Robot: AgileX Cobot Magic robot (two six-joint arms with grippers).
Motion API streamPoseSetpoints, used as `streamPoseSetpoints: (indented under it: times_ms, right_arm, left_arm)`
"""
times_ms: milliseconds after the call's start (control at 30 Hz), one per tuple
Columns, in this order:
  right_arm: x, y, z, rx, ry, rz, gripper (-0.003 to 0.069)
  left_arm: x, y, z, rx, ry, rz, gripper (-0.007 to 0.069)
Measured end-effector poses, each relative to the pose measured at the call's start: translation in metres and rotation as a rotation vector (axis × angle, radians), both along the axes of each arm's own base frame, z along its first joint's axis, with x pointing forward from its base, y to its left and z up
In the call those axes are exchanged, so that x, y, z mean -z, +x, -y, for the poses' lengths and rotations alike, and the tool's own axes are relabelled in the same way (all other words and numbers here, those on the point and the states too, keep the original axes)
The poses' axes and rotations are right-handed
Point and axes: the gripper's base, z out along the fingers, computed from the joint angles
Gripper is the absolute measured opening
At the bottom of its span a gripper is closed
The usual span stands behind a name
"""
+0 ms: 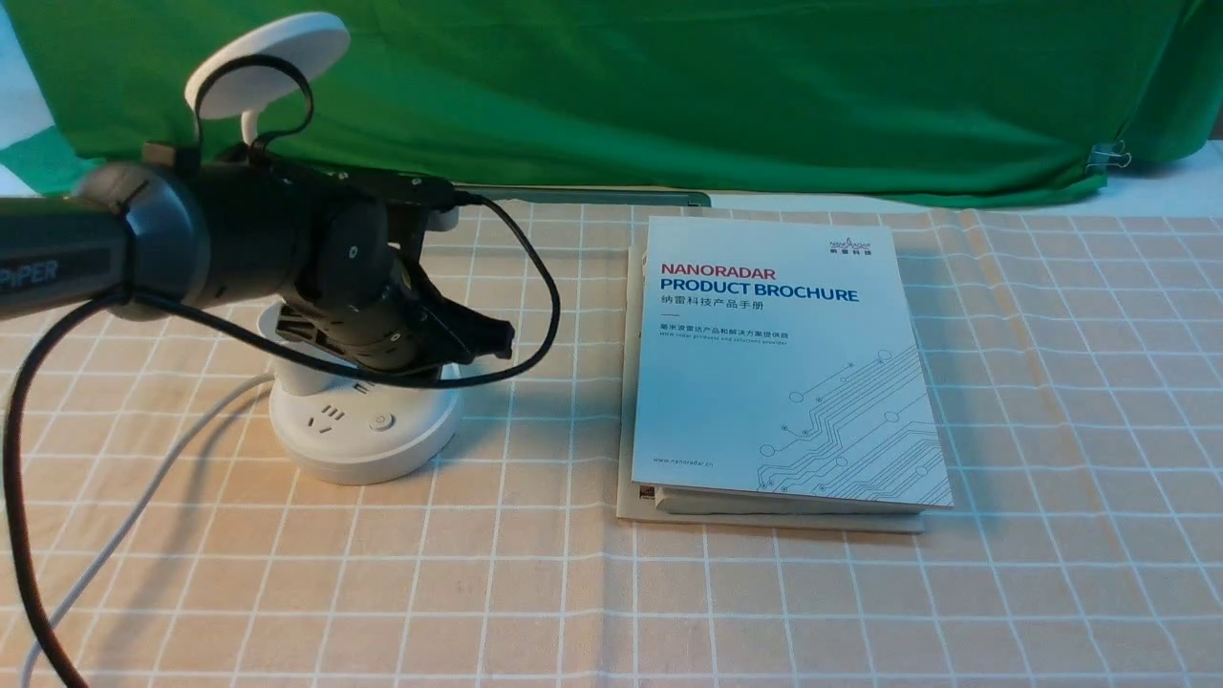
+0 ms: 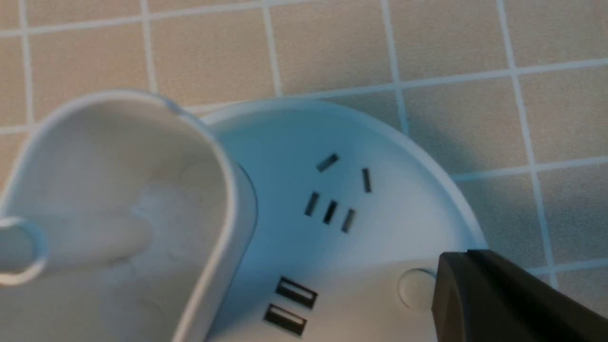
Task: Turn on the table lamp on the light coffee tablecloth with your hand.
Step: 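Press the power button on the lamp base to turn the lamp on with the left gripper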
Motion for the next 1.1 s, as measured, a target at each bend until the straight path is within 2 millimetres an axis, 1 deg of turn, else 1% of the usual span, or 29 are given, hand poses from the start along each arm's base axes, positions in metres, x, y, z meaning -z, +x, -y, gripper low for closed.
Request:
streamPoseSetpoints:
  times_ms: [100, 400, 467, 600, 867, 1100]
  right_arm:
    - [0.0, 0.0, 0.0, 0.0, 0.0, 0.0, 0.0239]
    - [0.0, 0.0, 0.0, 0.0, 0.0, 0.0, 0.0239]
    - [0.0, 0.0, 0.0, 0.0, 0.0, 0.0, 0.0239]
    - [0.0, 0.0, 0.0, 0.0, 0.0, 0.0, 0.0239]
    - [0.0, 0.0, 0.0, 0.0, 0.0, 0.0, 0.0239]
    - [0.0, 0.0, 0.0, 0.0, -0.001, 0.0, 0.0239]
  left_arm:
    - [-0.001, 0.002, -0.004, -0.012, 0.002, 0.004, -0.0004]
    - [0.0, 0.004, -0.004, -0.011, -0.002, 0.016, -0.0001]
    - [0.001, 0.004, -0.004, -0.011, -0.001, 0.013, -0.0001]
    - [0.011, 0.007, -0.003, -0.006, 0.013, -0.006, -0.0001]
    - [0.014, 0.009, -0.002, -0.013, -0.003, -0.006, -0.0001]
    - [0.02, 0.005, -0.002, -0.006, -0.029, 0.028, -0.0001]
